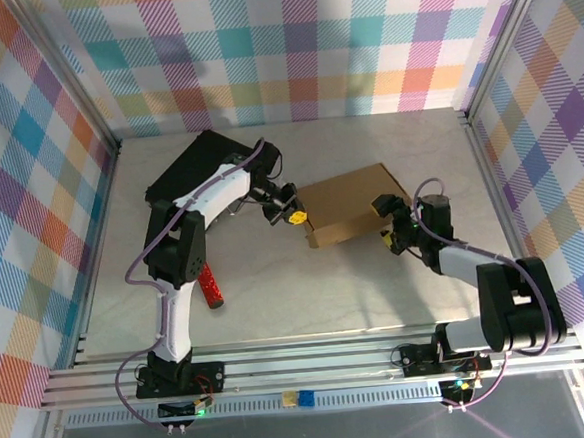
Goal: Fold the paper box
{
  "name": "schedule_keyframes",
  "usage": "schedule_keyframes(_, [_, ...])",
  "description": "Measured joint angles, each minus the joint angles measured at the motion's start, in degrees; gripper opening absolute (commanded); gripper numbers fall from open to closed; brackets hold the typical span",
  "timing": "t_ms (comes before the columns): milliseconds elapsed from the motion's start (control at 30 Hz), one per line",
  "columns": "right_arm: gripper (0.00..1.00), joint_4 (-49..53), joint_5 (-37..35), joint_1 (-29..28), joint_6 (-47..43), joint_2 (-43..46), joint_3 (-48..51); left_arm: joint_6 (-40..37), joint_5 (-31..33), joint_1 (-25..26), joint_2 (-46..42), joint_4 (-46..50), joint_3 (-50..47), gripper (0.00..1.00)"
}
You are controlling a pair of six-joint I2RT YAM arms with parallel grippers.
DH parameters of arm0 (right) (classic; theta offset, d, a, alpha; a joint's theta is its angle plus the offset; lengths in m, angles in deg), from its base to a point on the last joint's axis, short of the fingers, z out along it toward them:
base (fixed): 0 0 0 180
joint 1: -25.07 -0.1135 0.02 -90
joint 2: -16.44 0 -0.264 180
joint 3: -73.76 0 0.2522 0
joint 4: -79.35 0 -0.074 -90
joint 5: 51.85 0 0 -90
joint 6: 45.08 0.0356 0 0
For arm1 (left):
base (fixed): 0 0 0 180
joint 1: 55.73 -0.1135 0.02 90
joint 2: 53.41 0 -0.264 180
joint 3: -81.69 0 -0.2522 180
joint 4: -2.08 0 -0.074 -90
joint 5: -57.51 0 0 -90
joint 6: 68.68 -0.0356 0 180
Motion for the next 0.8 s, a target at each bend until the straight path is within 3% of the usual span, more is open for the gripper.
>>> schedule_keyframes(433, [0.98, -22.5, -2.5, 0.0, 7.8, -11.8, 4.5, 1.8, -1.3, -0.4, 0.0, -1.7, 0.0, 0.0])
schedule_keyframes(800, [0.77, -41.0, -4.5, -0.3, 13.9, -25.1, 2.3, 2.0, -2.5, -0.5, 0.0, -2.4, 0.0, 0.0])
